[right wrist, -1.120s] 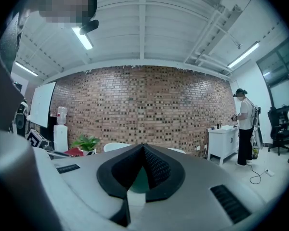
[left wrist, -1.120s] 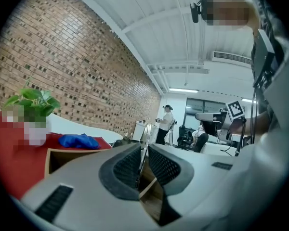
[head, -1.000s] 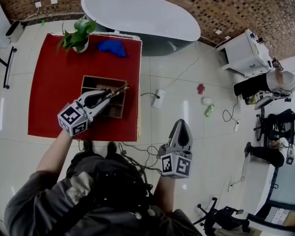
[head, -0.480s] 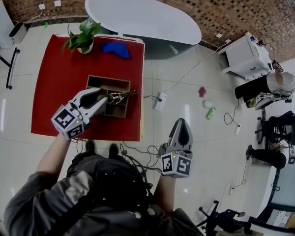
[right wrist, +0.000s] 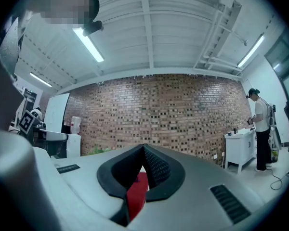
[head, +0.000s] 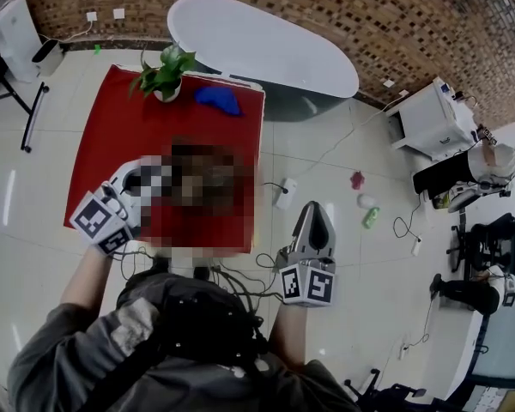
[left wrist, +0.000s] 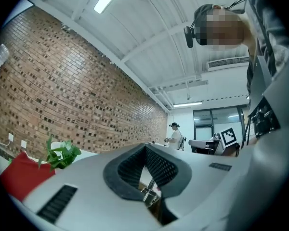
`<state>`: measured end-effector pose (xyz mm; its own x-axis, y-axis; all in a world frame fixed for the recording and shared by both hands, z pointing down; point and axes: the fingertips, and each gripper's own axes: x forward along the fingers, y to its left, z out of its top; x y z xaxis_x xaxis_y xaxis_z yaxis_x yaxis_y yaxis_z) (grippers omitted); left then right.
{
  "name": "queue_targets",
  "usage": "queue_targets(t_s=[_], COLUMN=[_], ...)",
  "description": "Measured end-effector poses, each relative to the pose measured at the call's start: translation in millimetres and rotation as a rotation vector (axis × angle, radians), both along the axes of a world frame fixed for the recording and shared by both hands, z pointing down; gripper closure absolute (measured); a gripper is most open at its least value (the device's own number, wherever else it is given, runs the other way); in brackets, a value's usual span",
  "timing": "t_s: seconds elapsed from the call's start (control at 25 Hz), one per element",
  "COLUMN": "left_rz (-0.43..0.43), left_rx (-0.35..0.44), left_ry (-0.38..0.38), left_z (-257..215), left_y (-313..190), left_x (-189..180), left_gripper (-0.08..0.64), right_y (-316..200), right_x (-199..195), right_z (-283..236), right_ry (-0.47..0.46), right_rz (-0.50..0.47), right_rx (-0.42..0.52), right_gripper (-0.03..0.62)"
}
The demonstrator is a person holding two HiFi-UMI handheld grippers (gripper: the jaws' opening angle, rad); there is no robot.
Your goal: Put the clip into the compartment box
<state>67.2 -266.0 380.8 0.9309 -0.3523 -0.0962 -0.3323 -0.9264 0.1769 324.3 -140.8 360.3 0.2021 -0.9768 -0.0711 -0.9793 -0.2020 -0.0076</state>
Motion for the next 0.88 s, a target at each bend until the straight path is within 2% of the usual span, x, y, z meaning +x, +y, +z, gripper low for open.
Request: queue_targets(t_s=[0.2, 0.56, 0.88], left_rz=[-0.045, -0.156, -0.190], left_rx=[0.021, 0.029, 0.018], left_ry=[-0.014, -0.018, -0.021], left_z=[-24.9, -39.5, -43.2], left_y=[8.5, 17.0, 23.4], left_x=[-29.5, -78.9, -87.8], left_gripper=[0.526, 0.527, 0.528], right_y=[-10.6, -28.9, -31.3], right_x=[-18.9, -57.0, -66.0], right_z=[-22.6, -24.1, -22.7], right_ry=[0.023, 0.058, 0.052], right_rz=[-0.042, -0.143, -0.182], right_rx=[0.082, 0.050, 0.036], right_gripper=[0.588, 0.589, 0.589])
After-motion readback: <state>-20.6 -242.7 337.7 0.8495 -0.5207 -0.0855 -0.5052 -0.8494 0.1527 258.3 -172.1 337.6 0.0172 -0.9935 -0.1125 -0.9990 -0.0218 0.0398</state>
